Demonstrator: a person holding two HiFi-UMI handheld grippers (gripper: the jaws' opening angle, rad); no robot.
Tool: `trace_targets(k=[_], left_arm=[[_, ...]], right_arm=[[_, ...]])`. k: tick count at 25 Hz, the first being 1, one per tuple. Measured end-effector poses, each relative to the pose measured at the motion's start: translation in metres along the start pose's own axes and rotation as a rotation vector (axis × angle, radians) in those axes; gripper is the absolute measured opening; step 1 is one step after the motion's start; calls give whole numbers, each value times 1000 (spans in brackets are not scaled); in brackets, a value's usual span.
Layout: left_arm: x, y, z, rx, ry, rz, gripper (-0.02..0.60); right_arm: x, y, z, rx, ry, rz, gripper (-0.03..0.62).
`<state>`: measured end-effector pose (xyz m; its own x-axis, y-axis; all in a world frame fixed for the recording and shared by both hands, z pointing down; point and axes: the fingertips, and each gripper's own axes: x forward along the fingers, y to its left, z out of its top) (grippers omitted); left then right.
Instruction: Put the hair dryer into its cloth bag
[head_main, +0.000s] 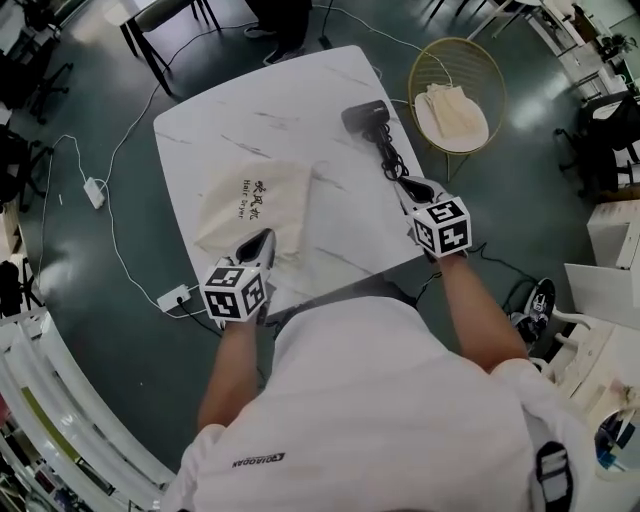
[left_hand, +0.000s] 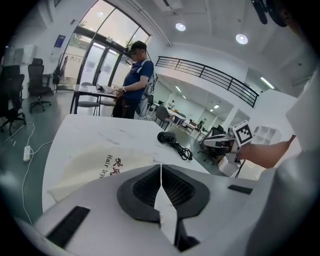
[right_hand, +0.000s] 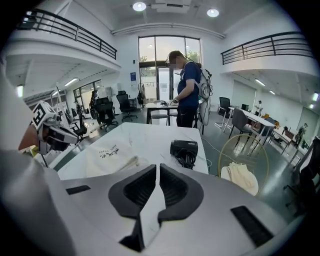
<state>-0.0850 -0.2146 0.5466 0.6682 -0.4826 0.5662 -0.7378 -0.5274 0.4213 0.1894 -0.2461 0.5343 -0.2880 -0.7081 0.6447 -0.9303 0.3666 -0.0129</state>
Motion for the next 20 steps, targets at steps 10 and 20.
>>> trace_targets(k=[10, 20], left_arm=[[49, -16, 6, -15, 31, 90, 34], [69, -21, -3, -42, 104, 179, 34]], right_arm=[[81, -71, -24, -32, 101, 32, 121], [151, -108, -55, 97, 171, -19, 279]])
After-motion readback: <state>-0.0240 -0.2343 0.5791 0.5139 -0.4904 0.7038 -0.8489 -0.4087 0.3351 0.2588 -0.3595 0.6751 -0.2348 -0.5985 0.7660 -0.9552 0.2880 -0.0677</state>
